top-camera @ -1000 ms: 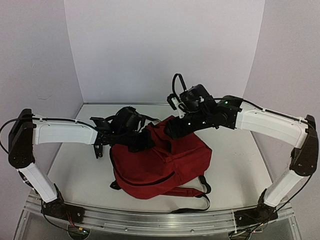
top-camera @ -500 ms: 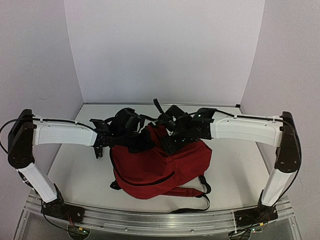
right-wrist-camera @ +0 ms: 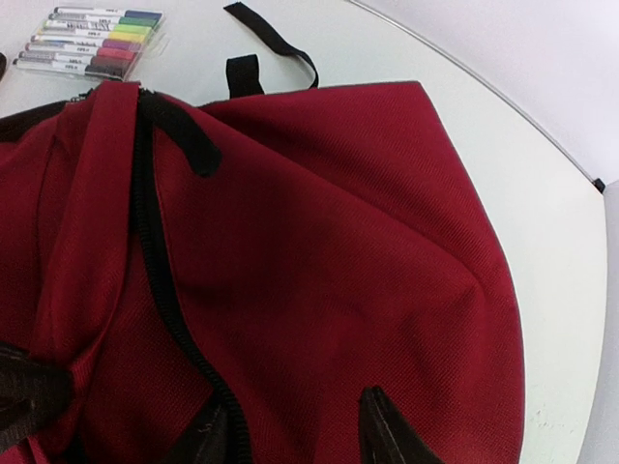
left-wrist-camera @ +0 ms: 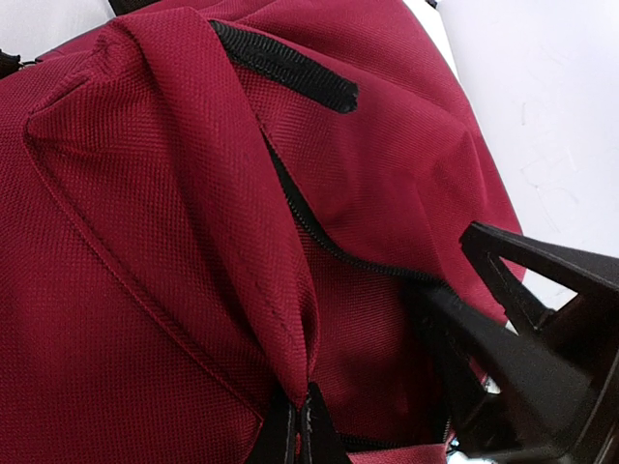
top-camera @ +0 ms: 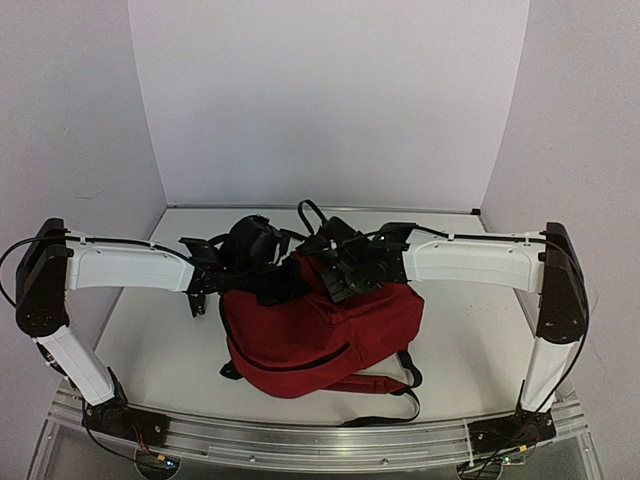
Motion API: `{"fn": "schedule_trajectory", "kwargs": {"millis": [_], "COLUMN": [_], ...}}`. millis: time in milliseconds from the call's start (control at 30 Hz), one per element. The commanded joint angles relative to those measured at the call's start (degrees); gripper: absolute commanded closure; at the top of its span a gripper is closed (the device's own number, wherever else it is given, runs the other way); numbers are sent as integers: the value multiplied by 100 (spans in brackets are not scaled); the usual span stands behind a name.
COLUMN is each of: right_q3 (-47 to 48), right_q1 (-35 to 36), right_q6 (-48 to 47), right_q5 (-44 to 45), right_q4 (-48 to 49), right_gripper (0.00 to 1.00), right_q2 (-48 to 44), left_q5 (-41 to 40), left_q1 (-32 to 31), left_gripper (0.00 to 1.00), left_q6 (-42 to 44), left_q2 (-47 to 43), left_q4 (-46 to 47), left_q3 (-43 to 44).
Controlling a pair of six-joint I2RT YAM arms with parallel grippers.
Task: Pack the student bag
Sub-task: Adjust the student bag at the center of the board.
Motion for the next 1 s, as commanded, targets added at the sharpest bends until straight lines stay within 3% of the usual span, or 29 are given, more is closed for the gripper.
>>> {"fn": "schedule_trajectory", "kwargs": {"millis": [0, 133, 200, 267, 467, 867, 967], "right_q3": [349, 345, 274, 158, 26, 157, 163], "right_q1": [-9, -9, -15, -16, -11, -8, -13], "right_q6": [265, 443, 575, 625, 693, 728, 735], "right_q5": [254, -30, -110, -172, -327, -345, -343], "right_q4": [539, 599, 649, 739, 807, 807, 811], "right_gripper": [76, 95, 100, 100, 100, 100, 100], "right_q2": [-158, -618, -942, -1236, -1326, -1088, -1086], "left_q5": [87, 126, 157, 162, 379, 717, 721], "left_q1": [-5, -5, -5, -5, -14, -49, -48], "left_gripper": [100, 99, 92, 76, 53, 55, 62], "left_q6": [-74, -151, -153, -87, 258, 534, 545], "left_q2": [-88, -252, -379, -490, -699, -917, -905], "left_q4": [-151, 142, 323, 423, 673, 1285, 1230], "left_q3": [-135, -375, -468, -495, -350, -335, -343]}}
